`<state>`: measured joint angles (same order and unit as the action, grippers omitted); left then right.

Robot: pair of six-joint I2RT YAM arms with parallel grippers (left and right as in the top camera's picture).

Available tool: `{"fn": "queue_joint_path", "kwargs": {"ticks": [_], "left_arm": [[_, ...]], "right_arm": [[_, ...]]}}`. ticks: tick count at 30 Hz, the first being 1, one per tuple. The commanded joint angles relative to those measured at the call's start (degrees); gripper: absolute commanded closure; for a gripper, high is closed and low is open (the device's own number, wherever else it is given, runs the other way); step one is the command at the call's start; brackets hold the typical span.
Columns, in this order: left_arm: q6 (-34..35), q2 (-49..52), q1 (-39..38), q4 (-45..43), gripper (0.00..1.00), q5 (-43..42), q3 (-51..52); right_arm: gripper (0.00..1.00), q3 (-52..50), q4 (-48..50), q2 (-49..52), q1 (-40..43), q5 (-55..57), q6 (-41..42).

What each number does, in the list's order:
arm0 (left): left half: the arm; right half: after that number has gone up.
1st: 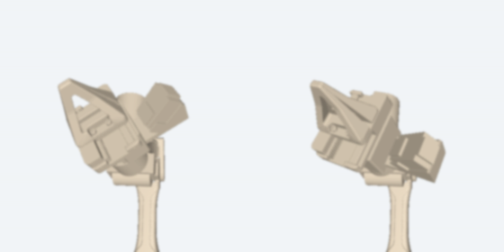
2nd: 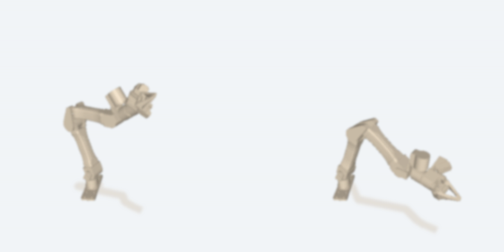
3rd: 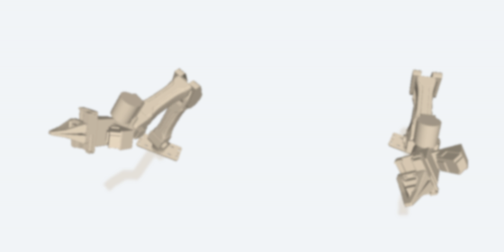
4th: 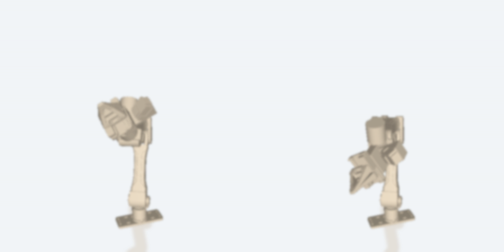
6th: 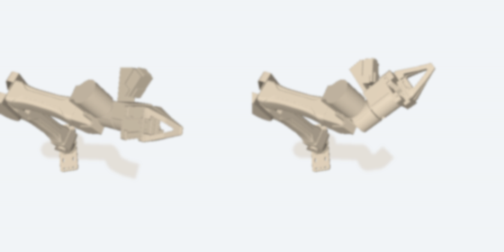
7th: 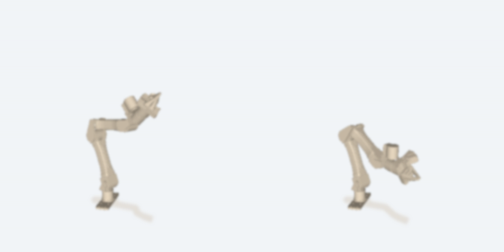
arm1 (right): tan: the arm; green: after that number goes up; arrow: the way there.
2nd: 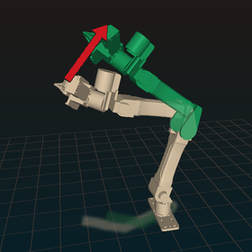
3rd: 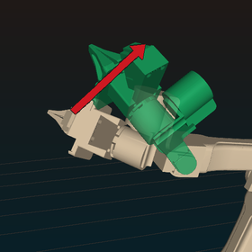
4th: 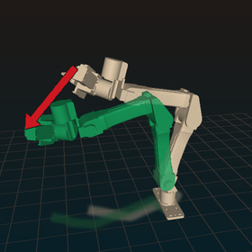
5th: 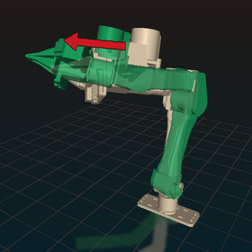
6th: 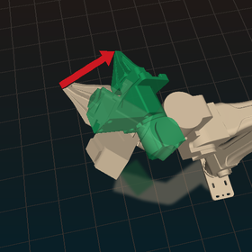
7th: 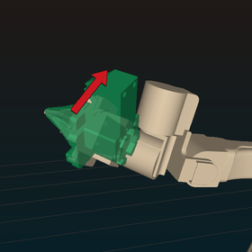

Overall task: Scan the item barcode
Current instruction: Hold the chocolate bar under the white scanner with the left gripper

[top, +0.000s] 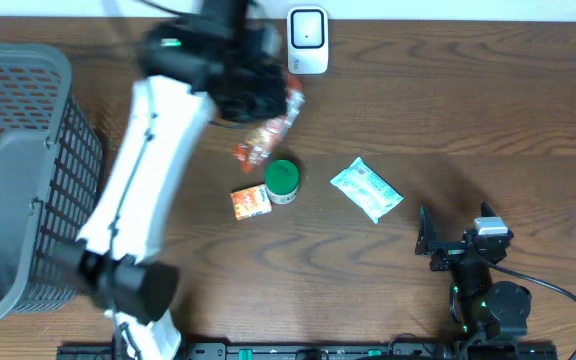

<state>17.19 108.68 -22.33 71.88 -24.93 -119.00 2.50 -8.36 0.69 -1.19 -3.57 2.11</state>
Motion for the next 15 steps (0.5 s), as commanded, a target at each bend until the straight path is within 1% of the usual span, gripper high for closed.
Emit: {"fn": "queue_joint_path", "kwargs": {"ticks": [1,4,7,8,9,12,15], "left_arm": [[-0.44,5.44,-4.96,-2.01,0.92,1.64,0.07],[2.75,9.75,-7.96,-3.93,0.93,1.66,0.07],[8.85,13.94,-10.25,-6.08,0.92,2.99,0.07],[12.11,15.34,-10.88,-6.49,0.92,4.94,0.07],[20.50,17.90,-12.00,-6.62,0.93,9.99,0.07],[31.21,21.40,-13.25,-6.62,0.93,15.02,0.07],[38.88,24.15,-13.99,-6.67,0.93,17.97,0.07]], "right_arm": [[0.01,-0.20,-0.07,-0.15,0.39,0.28,-0.48],[0.01,-0.20,-0.07,-0.15,0.39,0.26,-0.48],[0.01,-0.20,-0.07,-0.15,0.39,0.26,-0.48],[0.01,-0.20,-0.07,-0.15,0.39,0.28,-0.48],[0.01,-0.20,-0.07,-0.15,0.39,0.28,-0.48],[0.01,-0.20,-0.04,-0.15,0.39,0.26,-0.48],[0.01,-0.20,-0.07,-0.15,0.39,0.26,-0.48]]}}
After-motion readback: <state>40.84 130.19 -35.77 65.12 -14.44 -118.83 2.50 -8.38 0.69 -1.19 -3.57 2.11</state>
